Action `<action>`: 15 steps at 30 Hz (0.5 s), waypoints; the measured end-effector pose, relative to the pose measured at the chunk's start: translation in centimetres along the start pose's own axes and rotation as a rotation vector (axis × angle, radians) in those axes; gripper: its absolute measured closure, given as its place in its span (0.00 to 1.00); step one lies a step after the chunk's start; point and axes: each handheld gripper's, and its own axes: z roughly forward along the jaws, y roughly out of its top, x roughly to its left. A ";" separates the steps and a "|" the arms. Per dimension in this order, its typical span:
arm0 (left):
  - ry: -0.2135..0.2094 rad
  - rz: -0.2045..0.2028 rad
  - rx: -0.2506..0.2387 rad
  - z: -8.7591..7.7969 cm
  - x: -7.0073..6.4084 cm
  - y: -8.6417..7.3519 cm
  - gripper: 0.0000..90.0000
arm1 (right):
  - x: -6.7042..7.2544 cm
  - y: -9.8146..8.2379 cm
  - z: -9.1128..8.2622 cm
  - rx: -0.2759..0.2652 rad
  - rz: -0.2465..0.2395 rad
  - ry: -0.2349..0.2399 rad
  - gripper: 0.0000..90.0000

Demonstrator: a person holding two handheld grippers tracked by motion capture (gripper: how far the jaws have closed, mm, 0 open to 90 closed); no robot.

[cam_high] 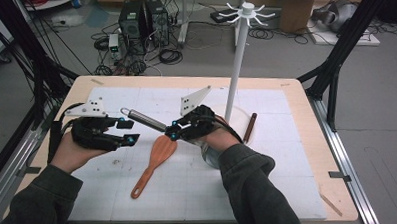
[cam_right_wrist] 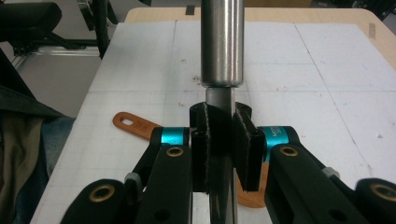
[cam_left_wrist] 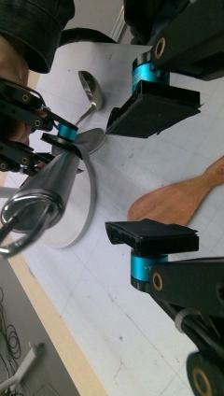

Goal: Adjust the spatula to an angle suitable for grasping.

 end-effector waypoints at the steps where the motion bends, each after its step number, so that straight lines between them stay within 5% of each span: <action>1: -0.005 0.001 -0.001 0.2 -0.1 0.1 0.53 | 0.0 0.0 0.0 -0.001 0.000 -0.001 0.88; 15: -0.020 0.006 0.019 1.1 -0.4 0.4 0.54 | 0.2 0.8 -2.8 -0.100 0.050 -0.041 0.96</action>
